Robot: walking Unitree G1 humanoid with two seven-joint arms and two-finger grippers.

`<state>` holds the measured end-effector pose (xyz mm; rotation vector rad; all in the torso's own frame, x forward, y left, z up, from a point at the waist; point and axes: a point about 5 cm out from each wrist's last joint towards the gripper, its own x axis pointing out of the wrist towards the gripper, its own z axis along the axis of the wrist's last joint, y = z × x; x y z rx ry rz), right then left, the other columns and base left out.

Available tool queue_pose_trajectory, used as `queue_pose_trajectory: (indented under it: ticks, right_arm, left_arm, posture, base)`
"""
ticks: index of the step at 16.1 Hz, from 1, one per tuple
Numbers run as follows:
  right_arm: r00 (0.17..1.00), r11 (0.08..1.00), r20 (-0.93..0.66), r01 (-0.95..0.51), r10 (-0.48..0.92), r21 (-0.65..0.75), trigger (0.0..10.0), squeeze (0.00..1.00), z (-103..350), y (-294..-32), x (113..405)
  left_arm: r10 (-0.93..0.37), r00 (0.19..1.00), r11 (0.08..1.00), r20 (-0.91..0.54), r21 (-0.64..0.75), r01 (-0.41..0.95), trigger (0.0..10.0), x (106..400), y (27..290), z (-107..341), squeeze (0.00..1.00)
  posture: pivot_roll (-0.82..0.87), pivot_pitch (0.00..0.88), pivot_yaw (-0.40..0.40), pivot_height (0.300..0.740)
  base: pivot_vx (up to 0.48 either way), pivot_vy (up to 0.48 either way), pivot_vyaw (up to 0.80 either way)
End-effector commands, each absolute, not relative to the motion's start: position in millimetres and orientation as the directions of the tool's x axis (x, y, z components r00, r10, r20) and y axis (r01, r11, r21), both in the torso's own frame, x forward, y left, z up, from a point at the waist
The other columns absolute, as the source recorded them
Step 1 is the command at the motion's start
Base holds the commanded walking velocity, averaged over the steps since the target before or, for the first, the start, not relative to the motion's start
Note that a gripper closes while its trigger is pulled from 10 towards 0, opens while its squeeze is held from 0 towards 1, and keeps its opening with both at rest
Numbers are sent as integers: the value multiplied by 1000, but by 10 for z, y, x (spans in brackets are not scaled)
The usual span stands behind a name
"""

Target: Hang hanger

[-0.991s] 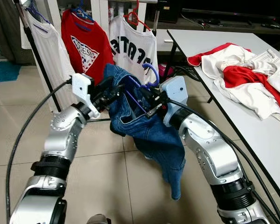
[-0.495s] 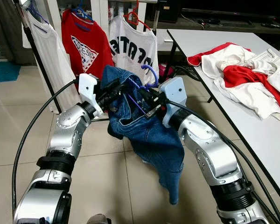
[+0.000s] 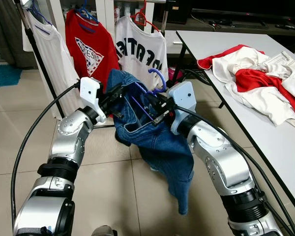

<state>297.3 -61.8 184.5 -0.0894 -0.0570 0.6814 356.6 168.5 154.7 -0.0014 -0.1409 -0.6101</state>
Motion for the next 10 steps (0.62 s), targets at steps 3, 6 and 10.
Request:
queue_pose_trajectory:
  ticks: [3,6,10]
  right_arm:
    - [769,771,50,-636,637,-40,10000,0,1902,-644,2954]
    - [751,752,68,-659,657,19,10000,0,1913,-607,2929]
    - [721,722,23,-691,692,-39,10000,0,1856,-563,2901]
  left_arm:
    - [-560,815,826,149,25,563,0,3586,1700,1597,0]
    - [-548,821,833,159,18,553,0,3590,1715,1614,0]
    - [-454,870,890,194,54,452,0,3660,1920,1811,0]
  posture:
    - [-24,0,-55,740]
    - [-22,0,-61,740]
    - [-18,0,-65,740]
  base:
    - [0,0,0]
    - [0,0,0]
    - [0,0,0]
